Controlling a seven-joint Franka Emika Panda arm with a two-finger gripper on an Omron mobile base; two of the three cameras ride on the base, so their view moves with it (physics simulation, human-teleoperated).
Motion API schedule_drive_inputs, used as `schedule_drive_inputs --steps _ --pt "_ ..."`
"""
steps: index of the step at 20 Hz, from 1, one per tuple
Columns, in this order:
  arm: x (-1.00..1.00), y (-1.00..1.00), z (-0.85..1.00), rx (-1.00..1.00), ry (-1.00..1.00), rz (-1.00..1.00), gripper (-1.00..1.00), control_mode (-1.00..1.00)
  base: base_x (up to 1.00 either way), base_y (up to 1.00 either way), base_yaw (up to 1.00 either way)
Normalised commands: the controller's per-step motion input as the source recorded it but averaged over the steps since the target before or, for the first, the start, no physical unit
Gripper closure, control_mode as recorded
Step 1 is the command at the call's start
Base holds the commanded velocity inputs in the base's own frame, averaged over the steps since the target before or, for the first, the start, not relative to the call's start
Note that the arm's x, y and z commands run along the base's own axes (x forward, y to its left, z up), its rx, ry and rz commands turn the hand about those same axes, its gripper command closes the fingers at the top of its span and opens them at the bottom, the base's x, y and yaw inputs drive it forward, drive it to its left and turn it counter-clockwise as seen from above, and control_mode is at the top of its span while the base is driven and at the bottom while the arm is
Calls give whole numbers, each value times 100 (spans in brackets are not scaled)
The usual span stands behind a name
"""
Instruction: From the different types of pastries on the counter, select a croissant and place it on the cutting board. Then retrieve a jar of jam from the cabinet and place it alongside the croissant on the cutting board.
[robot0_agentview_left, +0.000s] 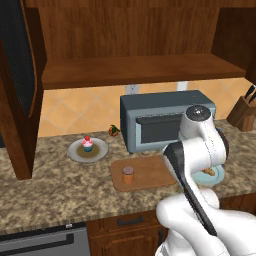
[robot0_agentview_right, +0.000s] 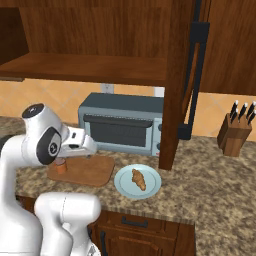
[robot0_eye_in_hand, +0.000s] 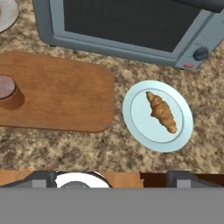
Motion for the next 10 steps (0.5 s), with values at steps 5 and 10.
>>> schedule_drive_inputs --steps 5,10 --pt "-14 -96 12 13 -1 12 -100 -100 0 0 0" --pt "0 -72 15 3 0 4 -100 -100 0 0 0"
